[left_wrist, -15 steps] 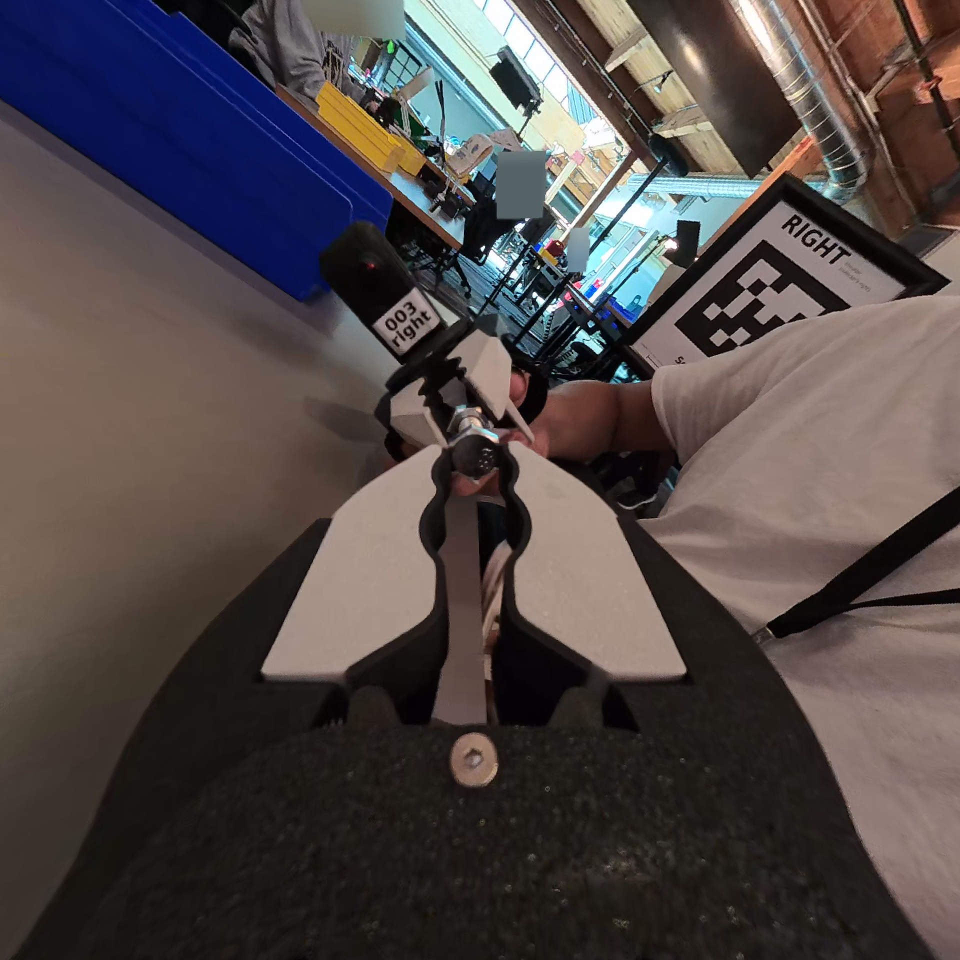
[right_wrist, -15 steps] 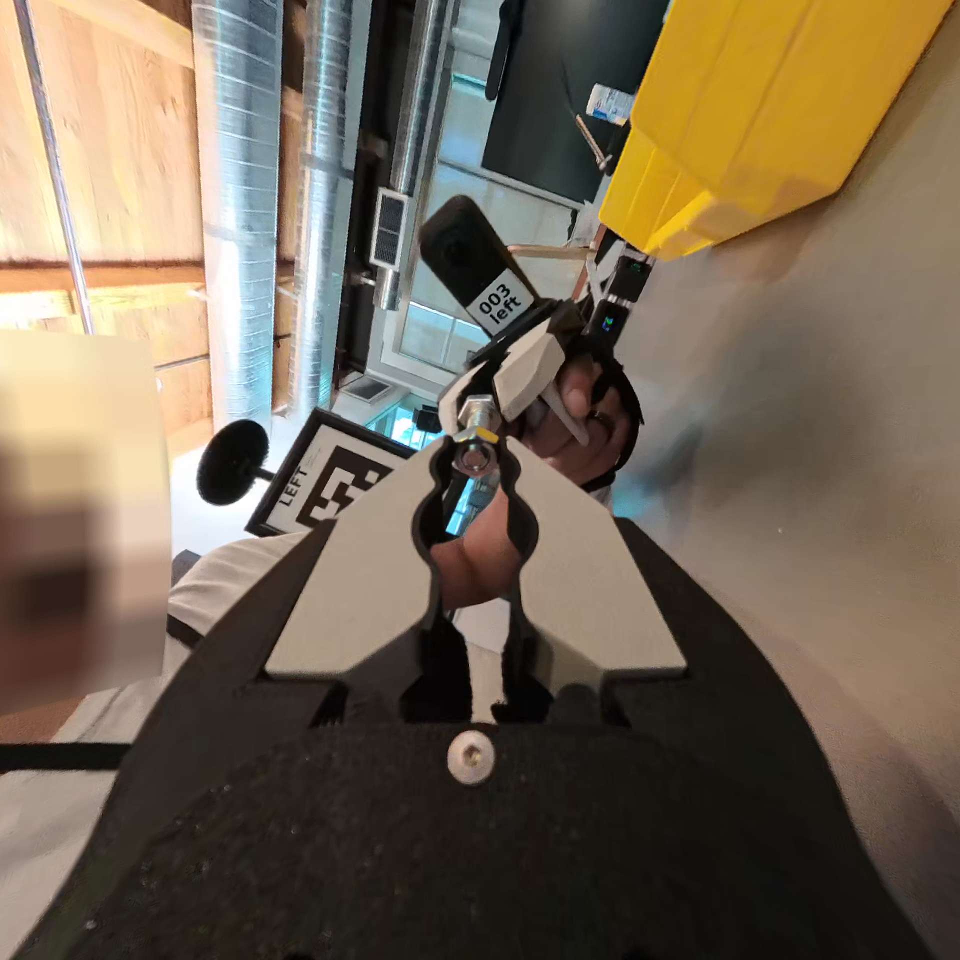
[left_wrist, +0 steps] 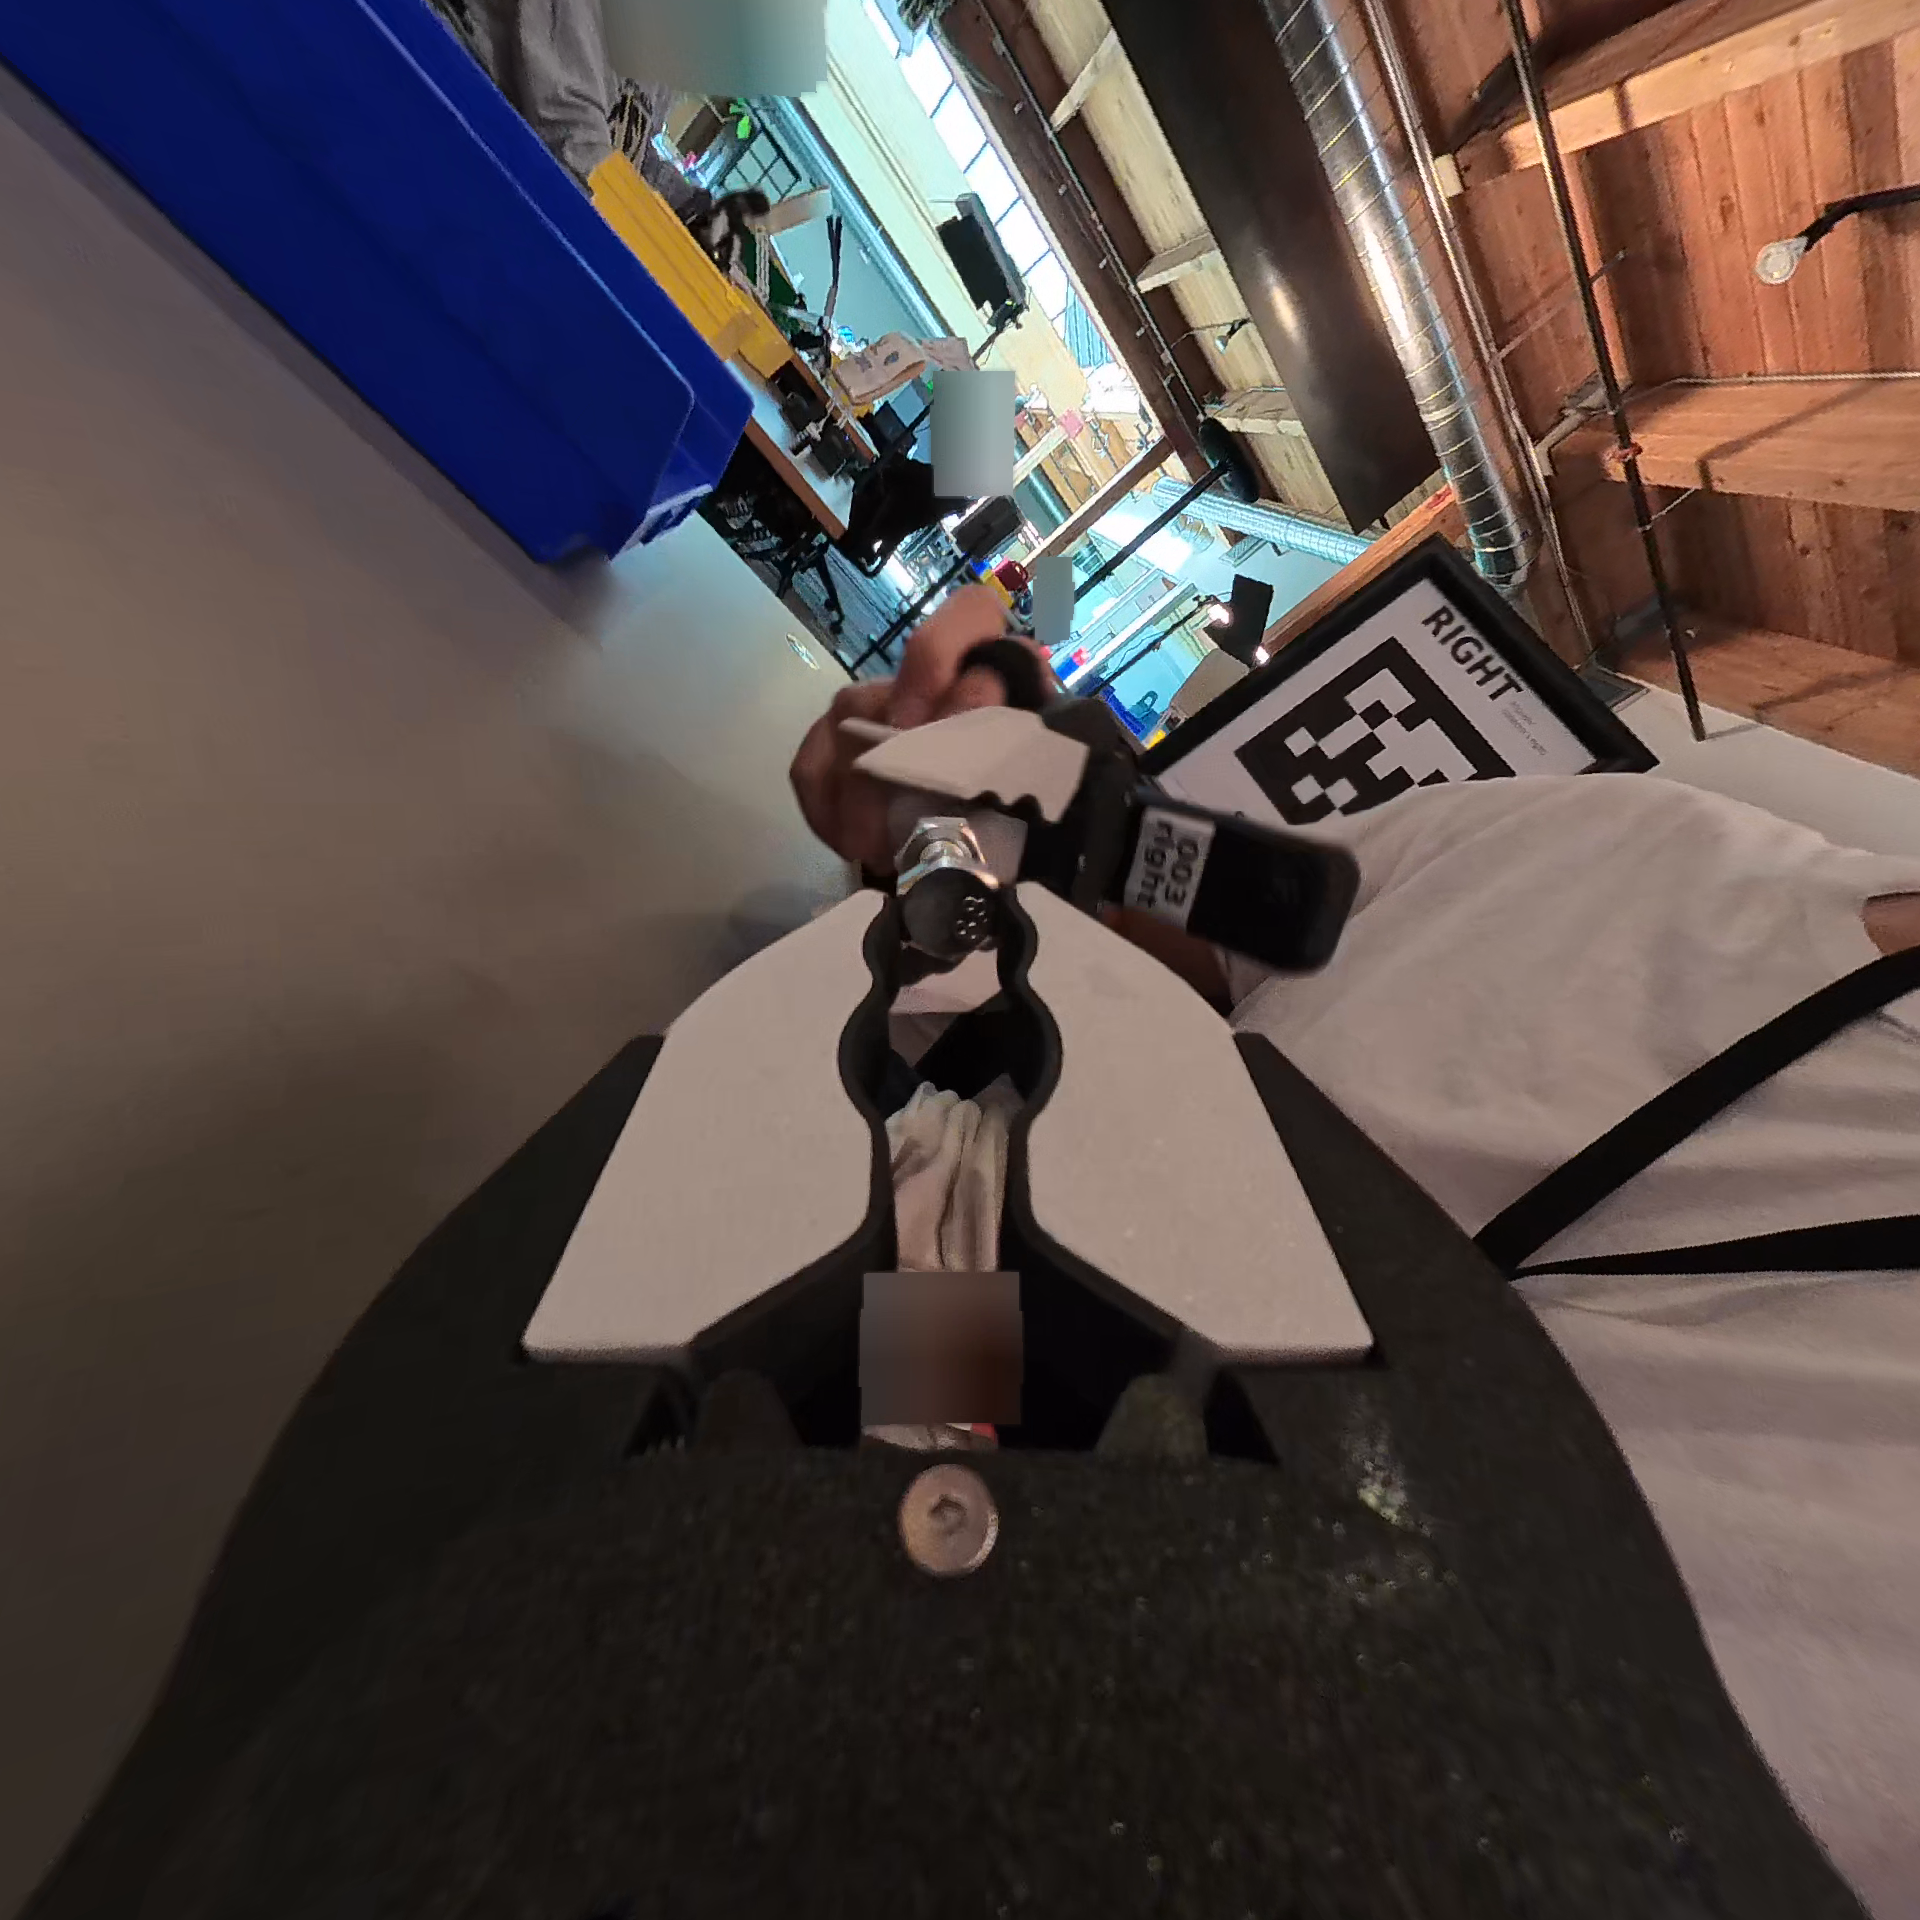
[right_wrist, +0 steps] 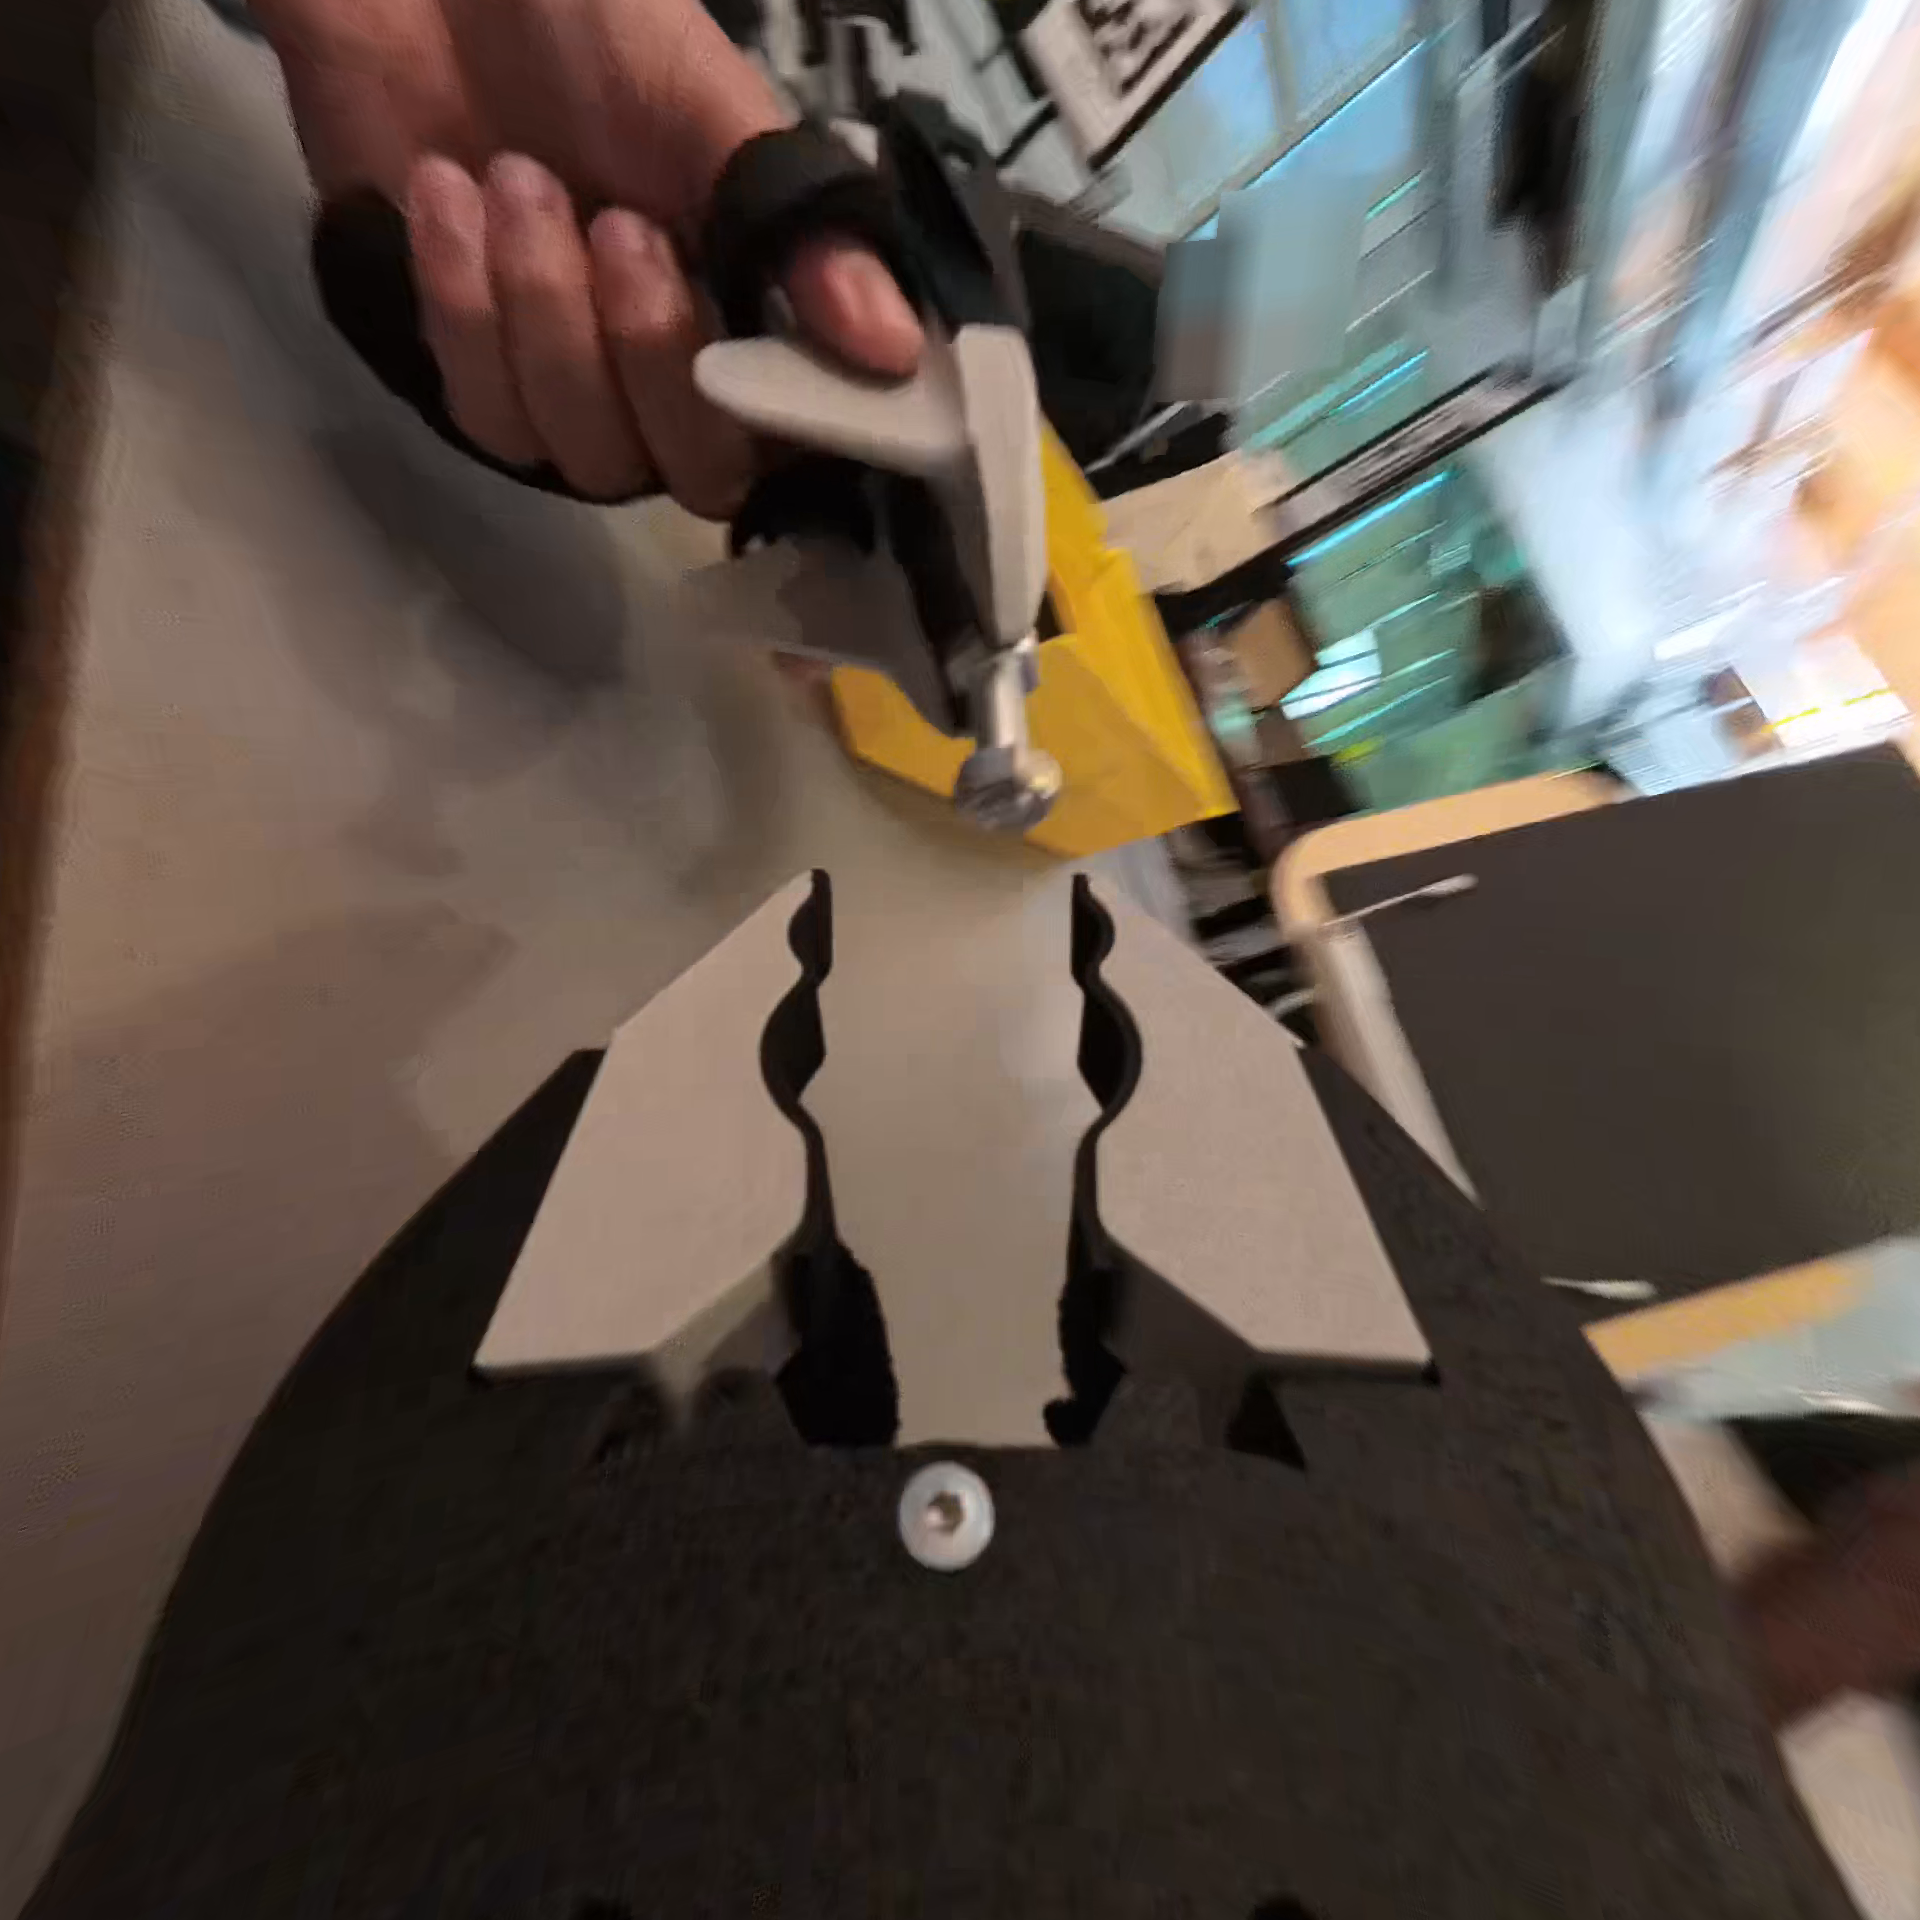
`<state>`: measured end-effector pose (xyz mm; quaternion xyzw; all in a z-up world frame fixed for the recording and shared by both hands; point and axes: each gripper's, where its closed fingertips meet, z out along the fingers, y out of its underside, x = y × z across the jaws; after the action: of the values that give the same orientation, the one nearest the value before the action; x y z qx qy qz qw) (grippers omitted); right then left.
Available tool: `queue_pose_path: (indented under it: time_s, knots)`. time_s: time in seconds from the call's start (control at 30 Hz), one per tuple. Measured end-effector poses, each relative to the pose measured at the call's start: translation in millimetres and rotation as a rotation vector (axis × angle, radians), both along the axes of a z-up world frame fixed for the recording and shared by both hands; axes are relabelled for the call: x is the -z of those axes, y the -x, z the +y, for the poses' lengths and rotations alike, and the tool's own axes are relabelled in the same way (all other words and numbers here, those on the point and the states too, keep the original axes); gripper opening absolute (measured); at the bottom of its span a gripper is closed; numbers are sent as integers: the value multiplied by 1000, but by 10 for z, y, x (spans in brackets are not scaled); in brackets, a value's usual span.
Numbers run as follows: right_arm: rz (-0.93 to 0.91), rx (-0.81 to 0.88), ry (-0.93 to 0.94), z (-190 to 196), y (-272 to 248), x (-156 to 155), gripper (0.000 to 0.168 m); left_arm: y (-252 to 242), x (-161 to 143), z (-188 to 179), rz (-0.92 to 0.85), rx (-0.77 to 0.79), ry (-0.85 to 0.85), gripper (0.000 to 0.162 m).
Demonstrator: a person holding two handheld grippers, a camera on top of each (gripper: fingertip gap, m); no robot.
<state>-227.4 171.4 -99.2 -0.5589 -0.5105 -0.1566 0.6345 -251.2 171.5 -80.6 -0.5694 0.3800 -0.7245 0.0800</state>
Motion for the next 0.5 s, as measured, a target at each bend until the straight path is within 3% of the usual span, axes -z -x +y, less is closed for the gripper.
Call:
queue_pose_path:
  time_s: [0.1, 0.2, 0.27, 0.4, 0.5]
  knots:
    - [-113, 12, -234, -59, 64, -190, 40, -8, 4, -36, 2, 16, 0, 17]
    - [-196, 9, -278, -65, 111, -133, 33, -9, -23, -68, -12, 33, 19, 17]
    - [-211, 24, -335, -64, 92, -176, 18, -9, -5, -85, -4, 44, 18, 17]
    - [-87, -19, -194, -88, 97, -170, 18, -7, -11, -110, -5, 51, -2, 17]
    - [164, -90, 87, -92, 101, -126, 18, -10, 9, -118, 5, 43, -60, 17]
